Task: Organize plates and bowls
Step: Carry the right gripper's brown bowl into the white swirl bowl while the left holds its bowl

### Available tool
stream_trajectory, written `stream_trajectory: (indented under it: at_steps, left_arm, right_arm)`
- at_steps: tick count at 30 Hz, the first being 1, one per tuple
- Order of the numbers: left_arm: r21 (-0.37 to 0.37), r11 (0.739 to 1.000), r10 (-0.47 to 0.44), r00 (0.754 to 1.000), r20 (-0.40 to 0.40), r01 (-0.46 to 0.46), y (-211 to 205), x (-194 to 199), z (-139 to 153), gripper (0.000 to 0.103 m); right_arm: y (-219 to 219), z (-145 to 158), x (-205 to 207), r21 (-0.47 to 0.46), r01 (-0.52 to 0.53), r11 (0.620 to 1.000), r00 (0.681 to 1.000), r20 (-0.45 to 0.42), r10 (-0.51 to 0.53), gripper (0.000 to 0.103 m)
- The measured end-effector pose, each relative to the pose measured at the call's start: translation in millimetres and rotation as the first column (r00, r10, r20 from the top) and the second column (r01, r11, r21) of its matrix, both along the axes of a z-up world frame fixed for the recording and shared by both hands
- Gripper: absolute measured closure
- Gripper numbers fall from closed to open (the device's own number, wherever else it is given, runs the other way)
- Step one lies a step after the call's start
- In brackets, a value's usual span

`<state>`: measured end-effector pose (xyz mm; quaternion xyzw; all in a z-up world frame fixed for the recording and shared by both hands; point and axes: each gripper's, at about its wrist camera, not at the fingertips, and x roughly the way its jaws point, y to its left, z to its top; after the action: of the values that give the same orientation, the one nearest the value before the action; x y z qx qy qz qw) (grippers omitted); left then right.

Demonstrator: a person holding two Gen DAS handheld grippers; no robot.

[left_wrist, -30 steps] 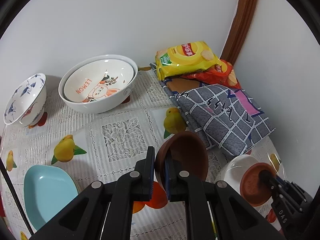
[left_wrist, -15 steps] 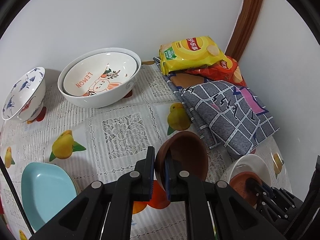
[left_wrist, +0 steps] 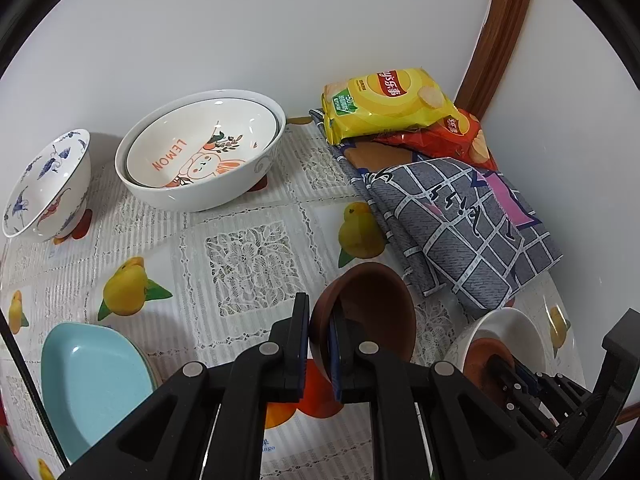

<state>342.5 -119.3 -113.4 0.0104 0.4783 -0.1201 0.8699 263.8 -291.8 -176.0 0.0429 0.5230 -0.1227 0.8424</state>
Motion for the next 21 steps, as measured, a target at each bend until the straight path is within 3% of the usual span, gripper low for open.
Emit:
stream_trajectory:
  at_steps: [17, 21]
  left_arm:
    - [-0.003, 1.0, 0.003, 1.0, -0.006, -0.003, 2, 2, 1, 0.094]
    - [-0.005, 1.0, 0.004, 1.0, -0.008, -0.004, 3, 2, 1, 0.094]
  right_arm:
    - [9, -4, 8, -0.116, -0.013, 0.993, 0.999, -0.036, 0.009, 0.089]
    - [11, -5, 10, -0.141, -0.026, 0.99, 0.998, -0.051, 0.019, 0.083]
